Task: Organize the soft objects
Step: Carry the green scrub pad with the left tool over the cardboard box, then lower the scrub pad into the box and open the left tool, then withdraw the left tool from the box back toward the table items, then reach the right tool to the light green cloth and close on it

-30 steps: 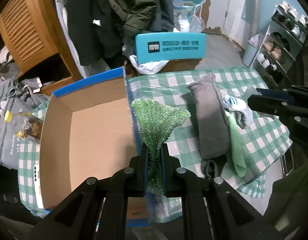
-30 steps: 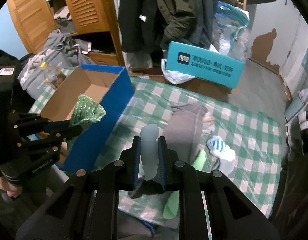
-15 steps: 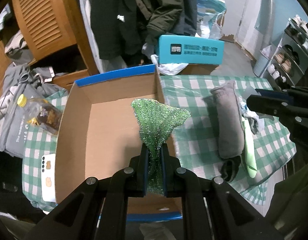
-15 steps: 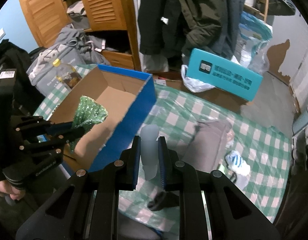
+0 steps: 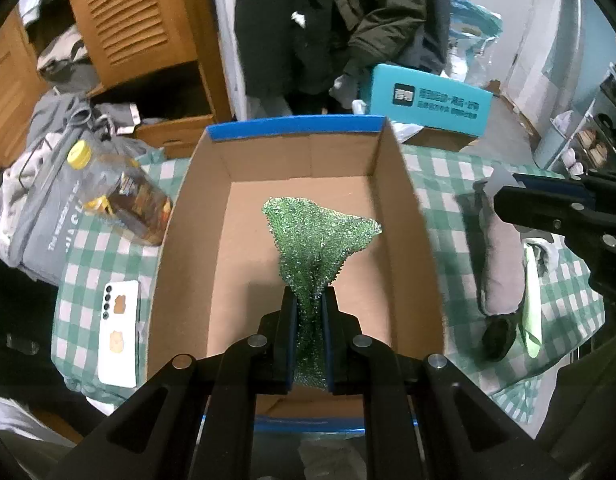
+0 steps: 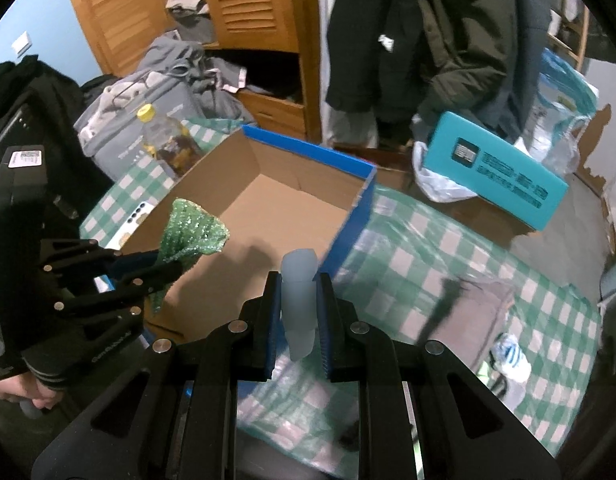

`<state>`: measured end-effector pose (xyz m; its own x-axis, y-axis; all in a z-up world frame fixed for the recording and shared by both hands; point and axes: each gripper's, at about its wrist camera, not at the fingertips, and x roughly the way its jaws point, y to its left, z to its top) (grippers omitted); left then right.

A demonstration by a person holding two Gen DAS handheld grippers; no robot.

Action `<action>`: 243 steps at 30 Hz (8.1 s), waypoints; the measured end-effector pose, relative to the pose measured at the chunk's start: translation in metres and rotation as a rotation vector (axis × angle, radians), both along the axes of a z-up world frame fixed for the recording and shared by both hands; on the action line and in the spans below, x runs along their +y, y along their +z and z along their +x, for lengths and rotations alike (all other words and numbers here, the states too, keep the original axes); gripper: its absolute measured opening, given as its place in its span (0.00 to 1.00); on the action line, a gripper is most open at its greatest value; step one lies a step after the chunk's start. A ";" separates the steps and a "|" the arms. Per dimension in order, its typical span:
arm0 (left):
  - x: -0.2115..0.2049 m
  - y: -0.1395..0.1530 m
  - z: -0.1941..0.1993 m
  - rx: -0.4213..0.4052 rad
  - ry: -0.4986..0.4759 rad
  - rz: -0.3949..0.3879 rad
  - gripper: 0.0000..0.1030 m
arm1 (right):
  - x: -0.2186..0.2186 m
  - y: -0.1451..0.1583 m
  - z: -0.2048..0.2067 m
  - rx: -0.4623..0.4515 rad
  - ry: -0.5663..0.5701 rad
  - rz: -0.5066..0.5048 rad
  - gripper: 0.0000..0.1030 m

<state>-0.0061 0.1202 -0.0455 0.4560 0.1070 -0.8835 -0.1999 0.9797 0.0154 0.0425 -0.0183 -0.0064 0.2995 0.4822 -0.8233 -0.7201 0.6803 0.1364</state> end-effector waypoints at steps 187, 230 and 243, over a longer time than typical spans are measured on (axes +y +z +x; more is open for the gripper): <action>-0.246 -0.149 0.077 0.397 -0.433 -0.024 0.86 | -0.263 -0.164 0.046 0.342 -0.438 -0.189 0.54; -0.211 -0.127 0.046 0.354 -0.439 -0.047 0.46 | -0.200 -0.199 0.035 0.329 -0.418 -0.311 0.05; -0.211 -0.094 0.035 0.261 -0.392 -0.038 0.46 | -0.205 -0.145 0.017 0.243 -0.427 -0.214 0.05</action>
<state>0.0289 -0.0906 -0.1397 0.2178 -0.0637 -0.9739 0.1913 0.9813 -0.0214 0.0599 -0.2233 -0.1509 0.2211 0.1724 -0.9599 -0.3381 0.9368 0.0904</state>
